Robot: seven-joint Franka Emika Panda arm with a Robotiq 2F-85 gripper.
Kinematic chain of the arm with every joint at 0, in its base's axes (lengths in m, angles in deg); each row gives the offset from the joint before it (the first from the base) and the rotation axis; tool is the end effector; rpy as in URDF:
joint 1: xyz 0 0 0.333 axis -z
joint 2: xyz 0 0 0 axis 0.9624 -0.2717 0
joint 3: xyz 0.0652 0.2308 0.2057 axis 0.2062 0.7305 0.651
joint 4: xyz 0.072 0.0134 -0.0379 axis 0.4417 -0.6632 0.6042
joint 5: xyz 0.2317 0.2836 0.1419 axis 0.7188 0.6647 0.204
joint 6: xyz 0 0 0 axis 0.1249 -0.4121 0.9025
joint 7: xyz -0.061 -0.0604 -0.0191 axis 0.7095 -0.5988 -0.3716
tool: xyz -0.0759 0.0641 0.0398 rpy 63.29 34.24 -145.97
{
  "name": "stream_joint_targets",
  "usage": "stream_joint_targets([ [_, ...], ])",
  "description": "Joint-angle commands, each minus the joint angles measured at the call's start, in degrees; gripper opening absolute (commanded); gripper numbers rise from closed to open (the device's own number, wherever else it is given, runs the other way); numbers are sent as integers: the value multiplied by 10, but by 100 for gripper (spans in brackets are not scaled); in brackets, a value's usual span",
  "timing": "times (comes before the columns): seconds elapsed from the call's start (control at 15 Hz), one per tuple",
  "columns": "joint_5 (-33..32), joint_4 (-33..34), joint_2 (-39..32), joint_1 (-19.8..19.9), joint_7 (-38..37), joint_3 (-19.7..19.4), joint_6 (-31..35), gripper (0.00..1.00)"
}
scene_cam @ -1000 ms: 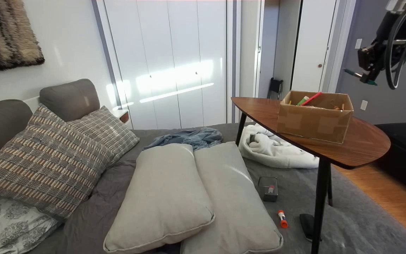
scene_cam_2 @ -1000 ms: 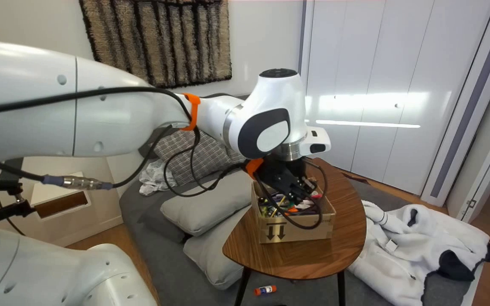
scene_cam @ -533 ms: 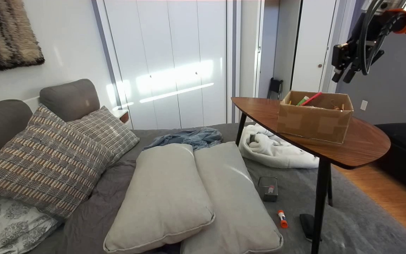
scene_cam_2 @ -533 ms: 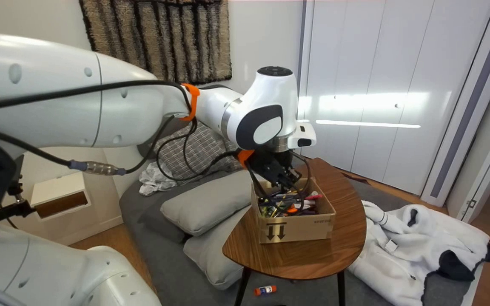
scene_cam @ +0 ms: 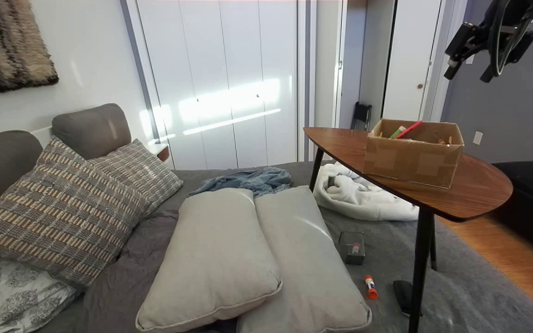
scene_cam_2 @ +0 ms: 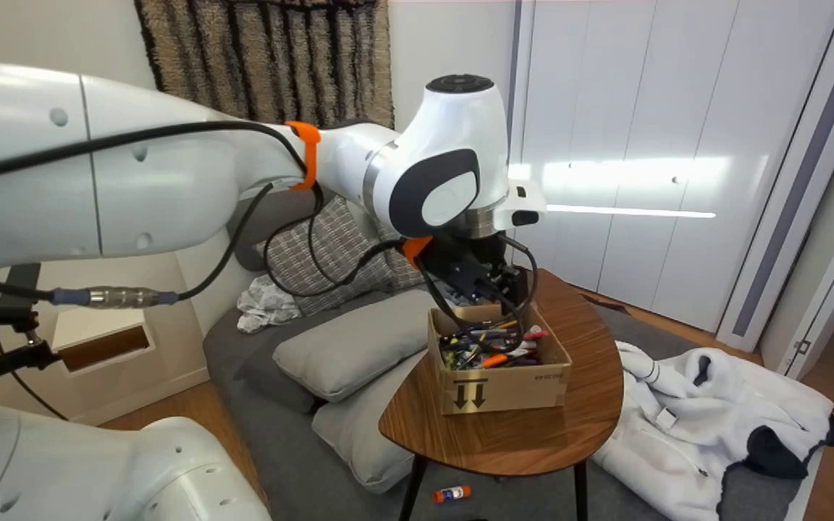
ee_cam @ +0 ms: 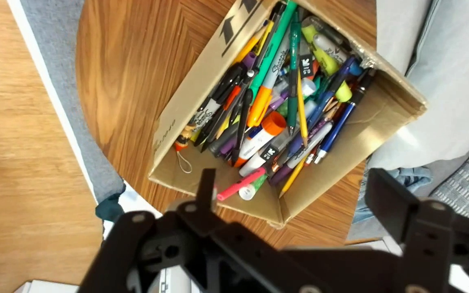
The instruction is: Put the green pen inside the box
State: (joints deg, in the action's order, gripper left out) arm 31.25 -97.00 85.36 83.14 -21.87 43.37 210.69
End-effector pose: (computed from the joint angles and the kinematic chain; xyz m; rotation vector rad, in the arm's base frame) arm 0.3742 -0.1336 0.5748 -2.9843 0.4328 -0.5941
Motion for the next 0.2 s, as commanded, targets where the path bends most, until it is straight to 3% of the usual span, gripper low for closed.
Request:
stream_joint_targets([
  [0.0, -13, -1, 35, 19, 2, -9, -17, 100],
  [0.13, -4, 2, 20, 15, 1, -9, -4, 100],
])
